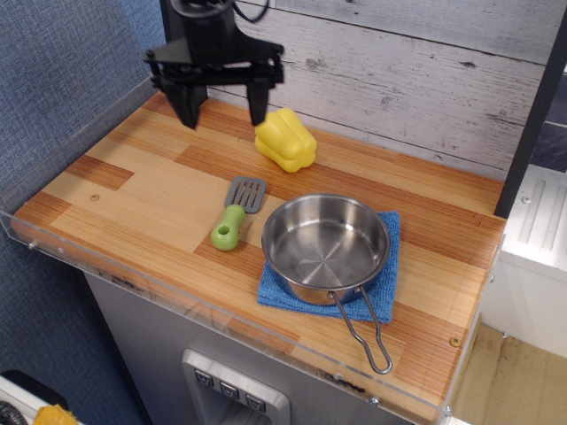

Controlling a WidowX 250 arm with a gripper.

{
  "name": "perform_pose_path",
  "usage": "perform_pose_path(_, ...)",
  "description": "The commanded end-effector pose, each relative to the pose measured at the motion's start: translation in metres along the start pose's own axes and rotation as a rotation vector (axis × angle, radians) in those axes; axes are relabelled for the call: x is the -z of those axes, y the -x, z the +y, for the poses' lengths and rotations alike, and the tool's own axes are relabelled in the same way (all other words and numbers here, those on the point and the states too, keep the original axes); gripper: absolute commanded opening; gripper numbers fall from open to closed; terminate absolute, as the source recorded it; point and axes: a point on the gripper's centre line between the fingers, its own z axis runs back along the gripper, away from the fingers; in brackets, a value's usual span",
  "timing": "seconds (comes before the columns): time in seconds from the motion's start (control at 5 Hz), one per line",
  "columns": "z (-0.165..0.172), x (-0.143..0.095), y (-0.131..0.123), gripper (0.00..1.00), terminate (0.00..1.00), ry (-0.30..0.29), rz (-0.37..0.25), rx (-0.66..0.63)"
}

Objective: Put the pot on top of the napkin.

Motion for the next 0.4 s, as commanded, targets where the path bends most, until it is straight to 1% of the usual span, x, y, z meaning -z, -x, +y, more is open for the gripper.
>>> perform_pose_path(0.0, 0.0135, -0.0170, -0.0055, 1.00, 0.00, -0.011, -0.039, 0.016)
perform_pose_path(0.2, 0.0135, -0.0170, -0.0055, 1.00, 1.00, -0.011, -0.039, 0.016)
